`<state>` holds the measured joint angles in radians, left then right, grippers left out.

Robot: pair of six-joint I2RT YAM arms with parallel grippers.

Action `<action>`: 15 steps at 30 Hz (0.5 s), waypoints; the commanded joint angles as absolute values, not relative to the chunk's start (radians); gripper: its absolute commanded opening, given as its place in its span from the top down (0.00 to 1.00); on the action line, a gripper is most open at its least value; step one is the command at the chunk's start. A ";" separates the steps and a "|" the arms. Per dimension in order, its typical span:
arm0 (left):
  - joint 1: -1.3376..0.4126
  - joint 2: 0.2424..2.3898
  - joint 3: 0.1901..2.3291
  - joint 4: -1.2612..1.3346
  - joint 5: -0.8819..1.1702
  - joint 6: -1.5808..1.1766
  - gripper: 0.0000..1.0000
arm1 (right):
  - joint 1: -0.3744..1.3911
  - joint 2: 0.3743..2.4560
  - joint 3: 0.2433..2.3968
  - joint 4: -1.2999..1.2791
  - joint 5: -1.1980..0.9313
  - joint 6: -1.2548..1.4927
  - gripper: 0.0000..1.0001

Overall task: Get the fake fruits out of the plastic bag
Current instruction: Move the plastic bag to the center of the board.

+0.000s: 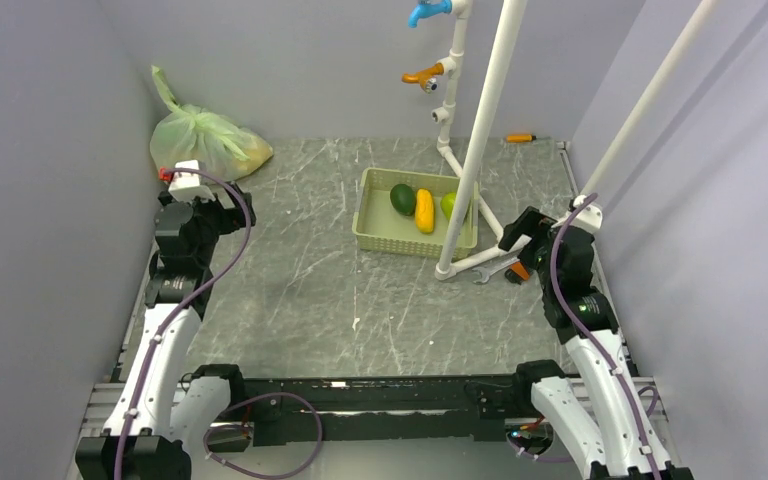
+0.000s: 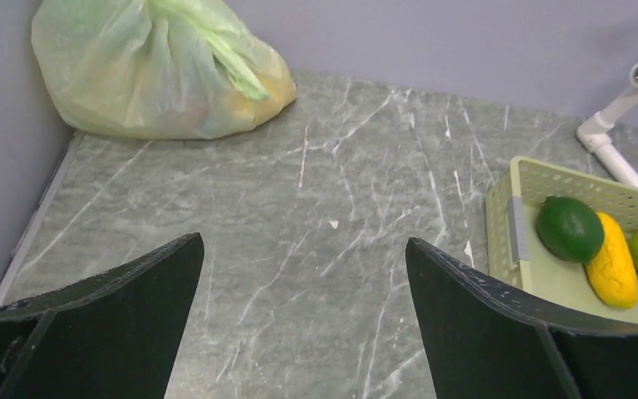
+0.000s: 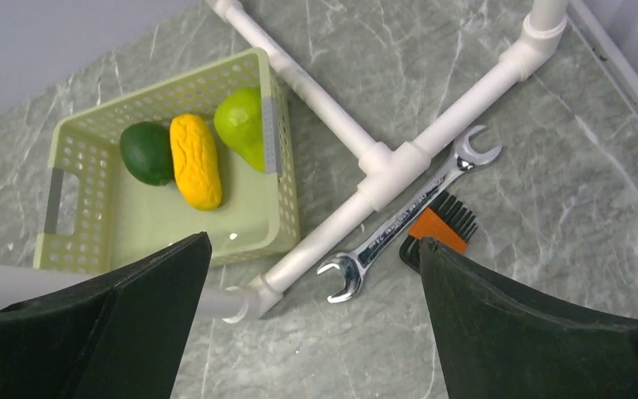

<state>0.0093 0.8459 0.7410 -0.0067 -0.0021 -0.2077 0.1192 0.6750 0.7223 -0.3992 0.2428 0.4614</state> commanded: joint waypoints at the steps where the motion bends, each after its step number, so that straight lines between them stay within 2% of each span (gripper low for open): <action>1: 0.006 0.854 0.797 -0.030 -0.035 -0.212 0.02 | 0.116 0.632 0.705 -0.379 0.221 0.467 0.00; 9: 0.006 0.879 0.799 -0.034 -0.035 -0.207 0.01 | 0.116 0.633 0.694 -0.397 0.208 0.504 0.00; 15: 0.006 0.969 0.851 -0.100 -0.049 -0.225 0.01 | 0.116 0.648 0.665 -0.447 0.115 0.521 0.00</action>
